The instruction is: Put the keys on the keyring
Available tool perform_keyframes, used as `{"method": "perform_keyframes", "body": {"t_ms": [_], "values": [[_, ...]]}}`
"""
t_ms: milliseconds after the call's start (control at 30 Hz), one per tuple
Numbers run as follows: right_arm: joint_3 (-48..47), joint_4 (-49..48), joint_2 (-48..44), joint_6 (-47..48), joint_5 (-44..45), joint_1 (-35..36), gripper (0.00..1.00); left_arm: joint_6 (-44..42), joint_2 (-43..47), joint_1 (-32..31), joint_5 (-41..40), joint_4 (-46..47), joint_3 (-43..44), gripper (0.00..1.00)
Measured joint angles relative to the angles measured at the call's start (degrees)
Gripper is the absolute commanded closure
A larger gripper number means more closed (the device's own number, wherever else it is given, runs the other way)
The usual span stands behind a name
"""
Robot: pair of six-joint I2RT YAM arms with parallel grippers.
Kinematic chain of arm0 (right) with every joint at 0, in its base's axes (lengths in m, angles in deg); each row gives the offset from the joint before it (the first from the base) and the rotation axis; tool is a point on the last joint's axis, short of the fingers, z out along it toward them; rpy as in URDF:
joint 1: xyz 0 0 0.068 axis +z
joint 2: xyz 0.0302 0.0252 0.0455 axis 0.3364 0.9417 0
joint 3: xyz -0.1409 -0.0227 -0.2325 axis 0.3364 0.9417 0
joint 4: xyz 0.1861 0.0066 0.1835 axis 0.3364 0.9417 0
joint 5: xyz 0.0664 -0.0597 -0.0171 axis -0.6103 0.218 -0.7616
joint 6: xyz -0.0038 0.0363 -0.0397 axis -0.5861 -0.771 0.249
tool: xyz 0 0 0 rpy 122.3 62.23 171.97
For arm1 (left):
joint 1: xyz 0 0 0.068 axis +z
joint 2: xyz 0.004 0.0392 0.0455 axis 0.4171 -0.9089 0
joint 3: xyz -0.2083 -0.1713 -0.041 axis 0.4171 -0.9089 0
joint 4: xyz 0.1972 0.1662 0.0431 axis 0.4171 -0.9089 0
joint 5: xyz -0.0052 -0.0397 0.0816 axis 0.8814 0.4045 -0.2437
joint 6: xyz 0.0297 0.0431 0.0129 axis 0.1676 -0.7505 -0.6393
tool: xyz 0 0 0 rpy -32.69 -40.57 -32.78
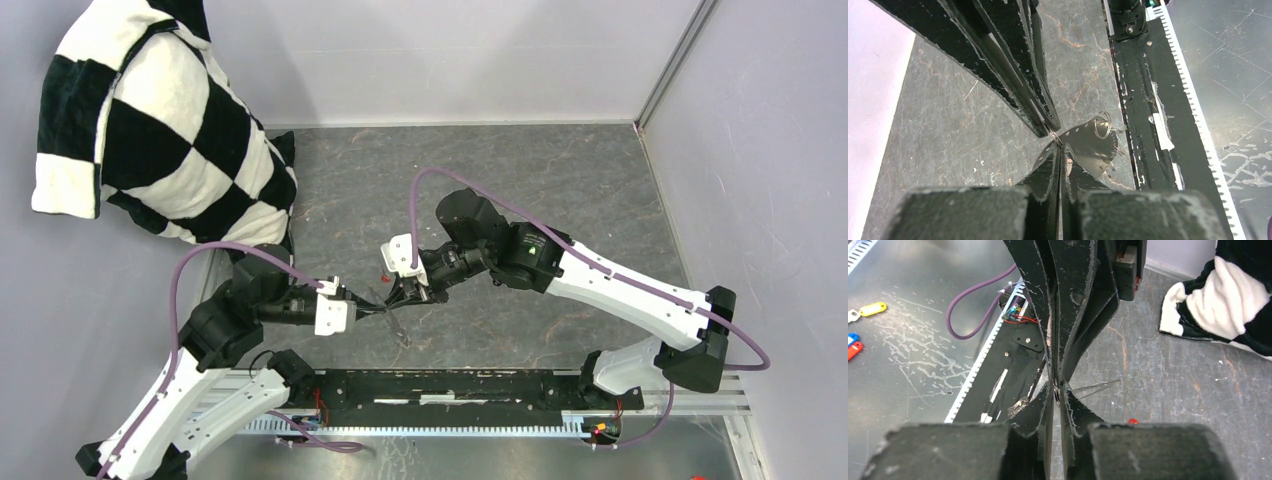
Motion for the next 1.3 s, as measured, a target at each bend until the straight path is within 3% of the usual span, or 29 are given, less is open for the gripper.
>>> {"method": "perform_keyframes", "body": {"t_ms": [133, 367, 433, 533, 567, 600, 633, 700, 967, 1100, 1300], "values": [[0.0, 0.28, 0.26, 0.33, -0.37, 0.0, 0.94, -0.04, -0.33, 0.0, -0.09, -0.44, 0.15, 0.98], [0.0, 1.16, 0.68, 0.98, -0.48, 0.0, 0.91, -0.09, -1.22, 0.0, -0.15, -1.86, 0.72, 0.98], [0.0, 1.27, 0.68, 1.27, -0.55, 0.0, 0.99, -0.09, -1.29, 0.0, -0.17, -2.01, 0.83, 0.98], [0.0, 1.33, 0.68, 1.55, -0.57, 0.0, 1.0, -0.09, -1.29, 0.0, -0.15, -2.12, 0.85, 0.96], [0.0, 1.33, 0.68, 1.57, -0.55, 0.0, 0.99, -0.09, -1.29, 0.0, -0.17, -2.12, 0.85, 0.84], [0.0, 1.25, 0.68, 1.51, -0.52, 0.0, 1.0, -0.09, -1.29, 0.0, -0.17, -2.1, 0.85, 0.67], [0.09, 0.9, 0.66, 1.29, -0.44, 0.0, 1.0, -0.09, -1.29, 0.0, -0.2, -2.03, 0.85, 0.58], [1.81, -1.7, -0.07, 0.37, 0.39, 0.0, 1.0, 0.13, -1.27, 0.0, -0.2, -1.49, 0.94, 0.52], [22.91, -22.1, -13.66, -7.96, 3.06, 0.0, 1.0, 6.27, 6.38, 0.0, -5.46, 8.28, -3.85, 0.51], [29.49, -33.55, -18.71, -12.26, 3.39, 0.0, 1.0, 11.19, 12.22, 0.0, -7.19, 13.14, -8.9, 0.54], [34.05, -45.7, -20.41, -16.72, 3.37, 0.0, 1.0, 16.2, 12.13, 0.0, -5.92, 16.83, -11.02, 0.58]]}}
